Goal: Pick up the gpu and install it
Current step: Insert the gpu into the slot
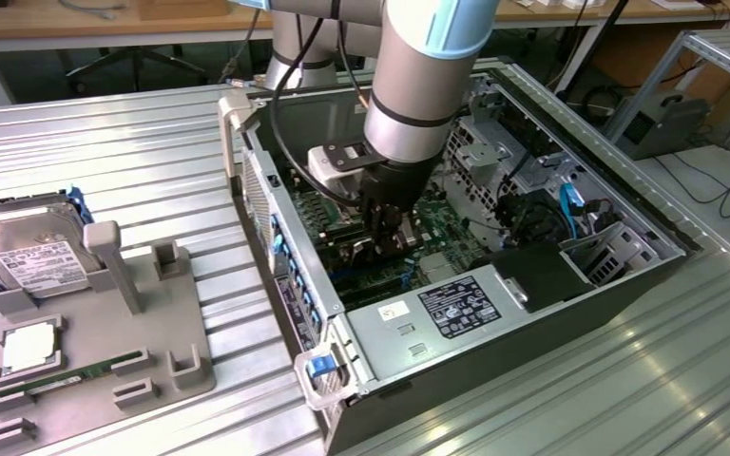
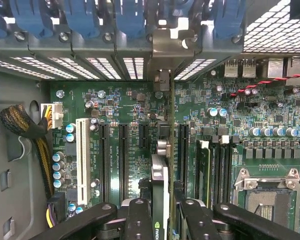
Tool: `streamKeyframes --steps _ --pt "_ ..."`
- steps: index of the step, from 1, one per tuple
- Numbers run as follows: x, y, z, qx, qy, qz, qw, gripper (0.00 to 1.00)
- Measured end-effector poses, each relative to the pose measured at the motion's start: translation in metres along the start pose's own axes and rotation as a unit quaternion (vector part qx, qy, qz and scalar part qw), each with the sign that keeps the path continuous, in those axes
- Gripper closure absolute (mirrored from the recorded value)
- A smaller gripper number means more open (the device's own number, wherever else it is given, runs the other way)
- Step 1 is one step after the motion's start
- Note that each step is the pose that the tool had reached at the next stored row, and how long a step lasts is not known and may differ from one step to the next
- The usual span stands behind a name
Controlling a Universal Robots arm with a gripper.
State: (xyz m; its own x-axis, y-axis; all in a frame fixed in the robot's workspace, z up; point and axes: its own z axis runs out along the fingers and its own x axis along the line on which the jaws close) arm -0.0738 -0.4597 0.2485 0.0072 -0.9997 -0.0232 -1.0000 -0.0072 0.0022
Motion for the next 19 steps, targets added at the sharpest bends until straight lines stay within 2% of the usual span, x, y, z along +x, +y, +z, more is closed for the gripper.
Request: streamKeyframes --steps 9,11,16,19 --pt "-0.0001 0.0 -0.0025 0.0002 -0.0003 0.0 1.0 0.73" --pt "0.0 0.0001 -0.0045 0.0001 0.0005 0.0 1.0 0.73" --pt "-0.0001 0.0 -0.0044 0.0008 0.0 0.0 1.0 0.73" --pt "-0.0001 0.0006 -0.0036 0.0025 0.0001 0.0 1.0 0.73"
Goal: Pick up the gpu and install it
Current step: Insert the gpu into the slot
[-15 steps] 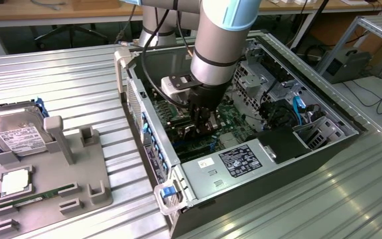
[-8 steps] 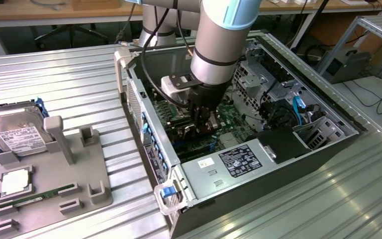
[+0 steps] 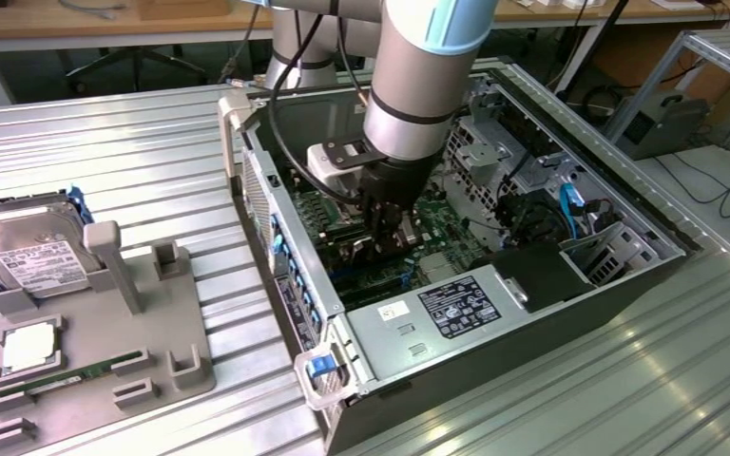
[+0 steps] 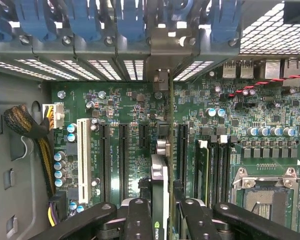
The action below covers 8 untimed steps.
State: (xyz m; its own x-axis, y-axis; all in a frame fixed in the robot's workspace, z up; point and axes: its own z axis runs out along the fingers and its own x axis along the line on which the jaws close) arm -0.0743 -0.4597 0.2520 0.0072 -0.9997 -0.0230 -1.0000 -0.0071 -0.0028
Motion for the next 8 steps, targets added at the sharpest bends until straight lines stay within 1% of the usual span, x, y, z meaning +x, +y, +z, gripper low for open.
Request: streamKeyframes --steps 1,3,5,8 --pt "0.0 0.0004 0.0003 0.0015 0.0002 0.0 1.0 0.73" --pt "0.0 0.0006 0.0006 0.0024 0.0 0.0 1.0 0.73" --pt "0.0 0.0016 0.0012 0.0048 0.0 0.0 1.0 0.73" --pt "0.0 0.0024 0.0014 0.0069 0.0 0.0 1.0 0.73"
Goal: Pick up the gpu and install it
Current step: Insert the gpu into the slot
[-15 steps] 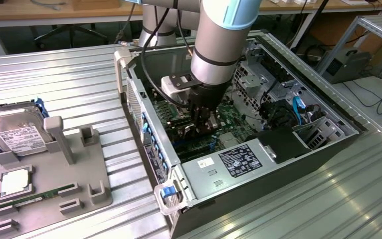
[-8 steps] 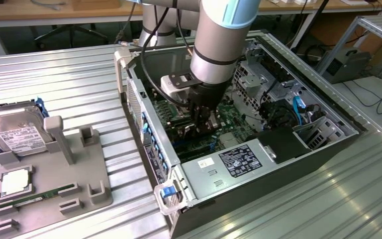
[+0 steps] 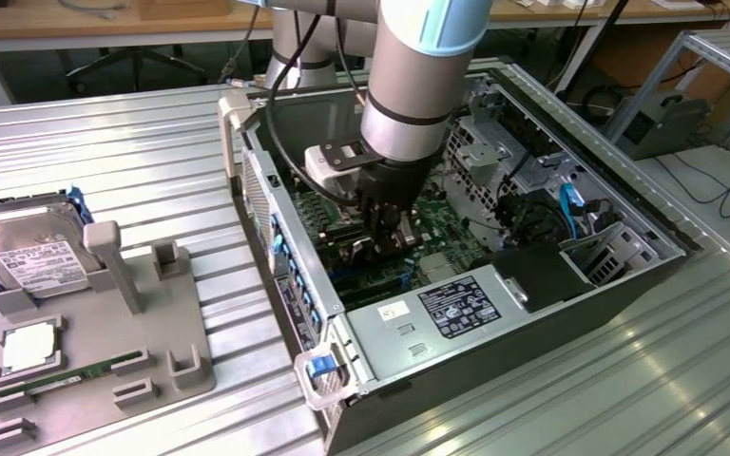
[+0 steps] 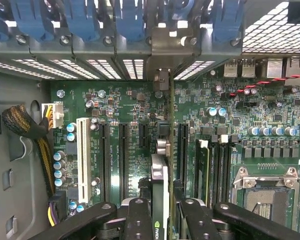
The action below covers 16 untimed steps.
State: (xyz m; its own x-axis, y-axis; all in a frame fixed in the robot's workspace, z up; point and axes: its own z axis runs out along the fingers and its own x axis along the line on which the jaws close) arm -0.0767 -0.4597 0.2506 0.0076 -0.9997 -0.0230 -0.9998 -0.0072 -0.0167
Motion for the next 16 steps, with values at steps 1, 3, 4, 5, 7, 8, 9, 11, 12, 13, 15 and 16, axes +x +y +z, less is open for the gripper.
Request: streamKeyframes --steps 1,3,4,5,7,8,9,11,12,13,15,16 --pt "0.0 0.0002 0.0003 0.0012 0.0001 0.0 1.0 0.73" --pt "0.0 0.0003 0.0004 0.0024 0.0001 0.0 1.0 0.73" --pt "0.0 0.0004 0.0005 0.0026 0.0 0.0 1.0 0.73" --pt "0.0 0.0005 0.0005 0.0029 0.0 0.0 1.0 0.73" --pt "0.0 0.001 0.0006 0.0049 0.0 0.0 1.0 0.73" --pt "0.0 0.001 0.0006 0.0053 0.0 0.0 1.0 0.73" --pt "0.0 0.001 0.0007 0.0055 0.0 0.0 1.0 0.73" --pt "0.0 0.0012 0.0006 0.0059 0.0 0.0 1.0 0.73" --pt "0.0 0.0013 0.0006 0.0064 0.0 0.0 1.0 0.73" --pt "0.0 0.0014 0.0007 0.0068 0.0 0.0 1.0 0.73" --pt "0.0 0.0014 0.0007 0.0068 0.0 0.0 1.0 0.73" --pt "0.0 0.0014 0.0007 0.0068 0.0 0.0 1.0 0.73"
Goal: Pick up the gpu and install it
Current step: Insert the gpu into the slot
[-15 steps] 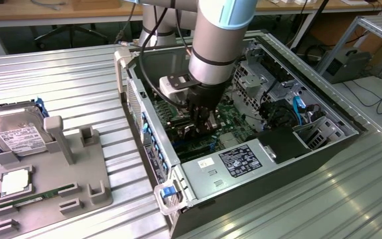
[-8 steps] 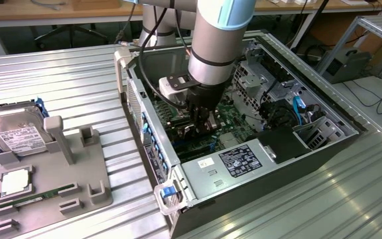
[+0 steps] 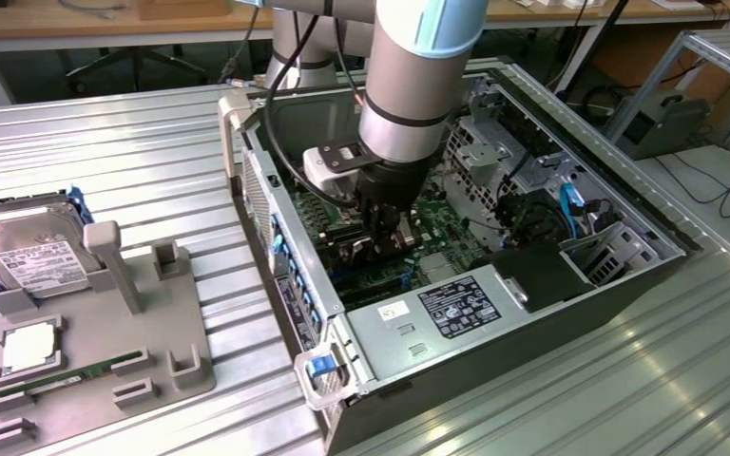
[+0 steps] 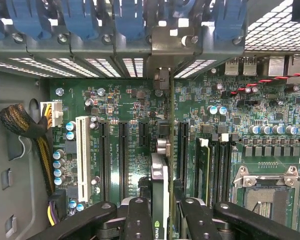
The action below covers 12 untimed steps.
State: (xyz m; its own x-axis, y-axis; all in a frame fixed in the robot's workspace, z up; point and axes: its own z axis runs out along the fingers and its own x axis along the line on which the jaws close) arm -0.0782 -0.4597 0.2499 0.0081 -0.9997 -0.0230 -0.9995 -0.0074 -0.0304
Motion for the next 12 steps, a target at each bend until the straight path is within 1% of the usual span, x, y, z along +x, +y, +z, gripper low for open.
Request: streamKeyframes --steps 8,9,12 --pt "0.0 0.0002 0.0 0.0001 0.0001 0.0 1.0 0.73" --pt "0.0 0.0005 -0.0001 0.0007 0.0001 0.0 1.0 0.73" --pt "0.0 0.0012 -0.0001 0.0046 0.0 0.0 1.0 0.73"
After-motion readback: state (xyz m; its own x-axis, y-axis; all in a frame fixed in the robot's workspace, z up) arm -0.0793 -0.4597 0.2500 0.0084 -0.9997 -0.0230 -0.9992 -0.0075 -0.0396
